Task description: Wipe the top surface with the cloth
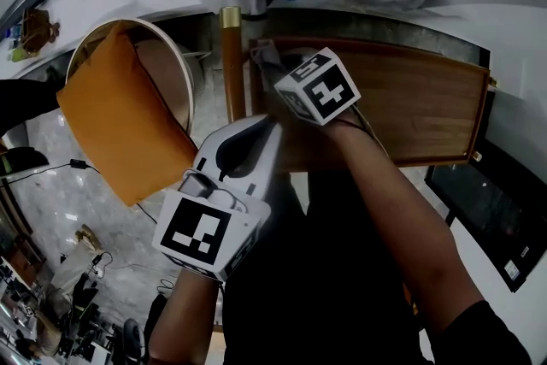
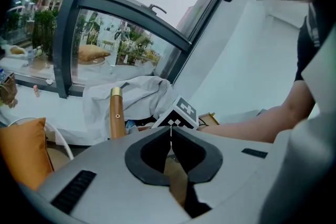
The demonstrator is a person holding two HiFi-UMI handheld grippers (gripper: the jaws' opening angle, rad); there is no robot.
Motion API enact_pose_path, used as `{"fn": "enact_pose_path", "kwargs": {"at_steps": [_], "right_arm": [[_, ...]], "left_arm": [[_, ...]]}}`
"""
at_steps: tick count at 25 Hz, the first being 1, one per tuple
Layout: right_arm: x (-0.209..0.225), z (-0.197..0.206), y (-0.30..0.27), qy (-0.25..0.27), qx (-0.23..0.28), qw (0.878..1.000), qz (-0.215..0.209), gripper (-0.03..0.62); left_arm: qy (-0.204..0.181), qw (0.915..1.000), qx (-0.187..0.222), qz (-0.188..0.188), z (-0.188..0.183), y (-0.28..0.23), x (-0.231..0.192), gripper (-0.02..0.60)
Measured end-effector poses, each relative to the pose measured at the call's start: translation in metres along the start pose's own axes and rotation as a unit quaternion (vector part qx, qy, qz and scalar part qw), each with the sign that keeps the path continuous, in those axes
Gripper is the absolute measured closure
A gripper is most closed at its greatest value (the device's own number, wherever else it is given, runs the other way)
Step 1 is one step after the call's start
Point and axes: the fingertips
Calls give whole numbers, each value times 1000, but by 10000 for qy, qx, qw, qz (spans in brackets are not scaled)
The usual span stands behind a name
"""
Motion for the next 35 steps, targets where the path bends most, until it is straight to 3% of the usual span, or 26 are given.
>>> {"fn": "enact_pose_path", "kwargs": {"at_steps": [8, 35], "right_arm": [[19, 22, 16, -101, 21, 9999, 71, 554], [133, 137, 109, -893, 376, 9937, 558, 554]], "left_arm": [[-26, 9997, -205, -145, -1, -21, 17, 571], [-559, 9942, -913, 65, 0, -122, 116, 571]]}}
Point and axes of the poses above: the fingertips, and each gripper's own axes: y backward along the fingers, x to its right, z out of its underside, and after that the axes turned 13 degrees about -x, right-handed
